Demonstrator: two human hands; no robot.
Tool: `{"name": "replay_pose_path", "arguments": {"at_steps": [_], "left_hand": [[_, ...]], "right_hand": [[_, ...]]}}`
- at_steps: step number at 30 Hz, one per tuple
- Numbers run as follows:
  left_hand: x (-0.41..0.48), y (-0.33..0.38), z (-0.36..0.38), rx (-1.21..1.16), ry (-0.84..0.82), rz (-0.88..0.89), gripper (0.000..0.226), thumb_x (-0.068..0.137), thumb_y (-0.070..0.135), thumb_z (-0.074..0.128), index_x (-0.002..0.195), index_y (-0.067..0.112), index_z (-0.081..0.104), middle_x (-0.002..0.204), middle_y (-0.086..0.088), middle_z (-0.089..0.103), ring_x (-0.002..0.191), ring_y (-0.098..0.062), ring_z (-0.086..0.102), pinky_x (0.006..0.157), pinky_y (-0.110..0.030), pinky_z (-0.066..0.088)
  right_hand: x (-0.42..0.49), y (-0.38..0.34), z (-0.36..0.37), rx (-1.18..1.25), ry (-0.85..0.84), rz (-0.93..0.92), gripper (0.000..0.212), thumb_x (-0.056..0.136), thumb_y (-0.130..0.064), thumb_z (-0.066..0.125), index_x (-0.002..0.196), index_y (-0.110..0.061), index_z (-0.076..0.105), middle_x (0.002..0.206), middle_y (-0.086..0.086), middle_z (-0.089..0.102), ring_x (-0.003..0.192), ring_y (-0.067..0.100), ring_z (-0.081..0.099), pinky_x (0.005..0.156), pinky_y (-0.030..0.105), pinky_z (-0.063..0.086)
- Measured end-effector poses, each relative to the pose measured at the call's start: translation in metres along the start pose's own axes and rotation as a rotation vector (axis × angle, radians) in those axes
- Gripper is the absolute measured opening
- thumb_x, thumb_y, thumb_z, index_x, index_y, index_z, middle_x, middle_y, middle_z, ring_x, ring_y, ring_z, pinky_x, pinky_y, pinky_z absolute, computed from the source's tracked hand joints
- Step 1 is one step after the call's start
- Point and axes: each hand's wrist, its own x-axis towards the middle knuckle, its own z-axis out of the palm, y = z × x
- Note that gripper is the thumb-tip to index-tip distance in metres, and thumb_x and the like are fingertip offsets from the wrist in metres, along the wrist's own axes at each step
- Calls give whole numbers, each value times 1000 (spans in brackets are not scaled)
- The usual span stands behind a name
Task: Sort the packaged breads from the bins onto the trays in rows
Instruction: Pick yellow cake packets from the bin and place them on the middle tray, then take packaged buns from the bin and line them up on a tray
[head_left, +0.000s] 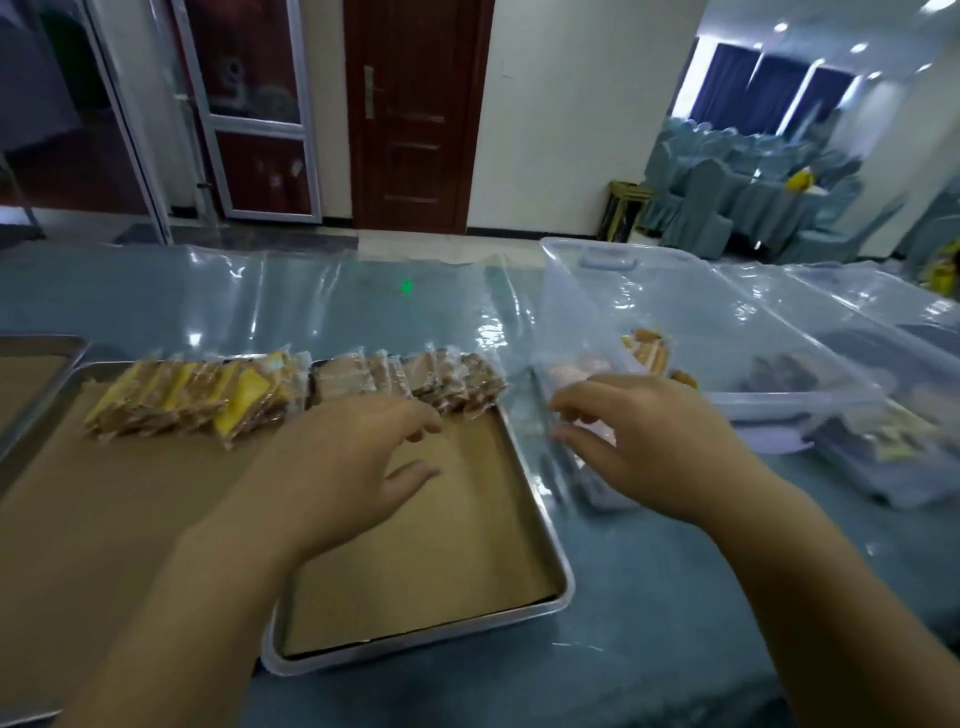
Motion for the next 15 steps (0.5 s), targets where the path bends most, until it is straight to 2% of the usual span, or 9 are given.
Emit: {"name": "replay_pose_path", "arguments": {"at_steps": [3,5,8,9,15], "left_hand": [[18,31,7,-17,51,21,30,82,46,57,107,31,63,90,18,63,79,-3,58,62,-22,46],[34,44,10,-22,81,30,27,83,46,58,105,31,64,87,17,64,77,-3,59,58,-21,45],[66,55,17,-66,131,62,25,85,48,57,99,29,66,84,15,66,74,-6,61,58,-27,50],[79,57,21,-89,141,61,26,84,48,57,98,29,67,84,14,66,74,-7,61,59,-30,51],[167,66,51,-134,127,127,32,77,48,53,97,28,67,84,15,66,74,-8,62,62,-32,52]], "right_hand": [[-15,29,-11,24,59,-12,10,83,-20,68,91,-16,70,81,1,70,69,24,65,58,29,47],[-19,53,-16,34,94,3,8,83,-20,69,90,-15,71,78,0,70,67,23,65,56,33,51],[-20,92,-21,44,126,58,7,83,-20,69,89,-16,71,79,-2,70,70,23,64,60,33,51],[-19,105,-23,39,125,70,7,83,-20,69,89,-17,71,80,-3,70,71,23,64,61,31,49],[0,192,-24,-56,-7,134,18,86,-30,59,96,-21,70,87,-1,71,74,25,65,63,40,53]]}}
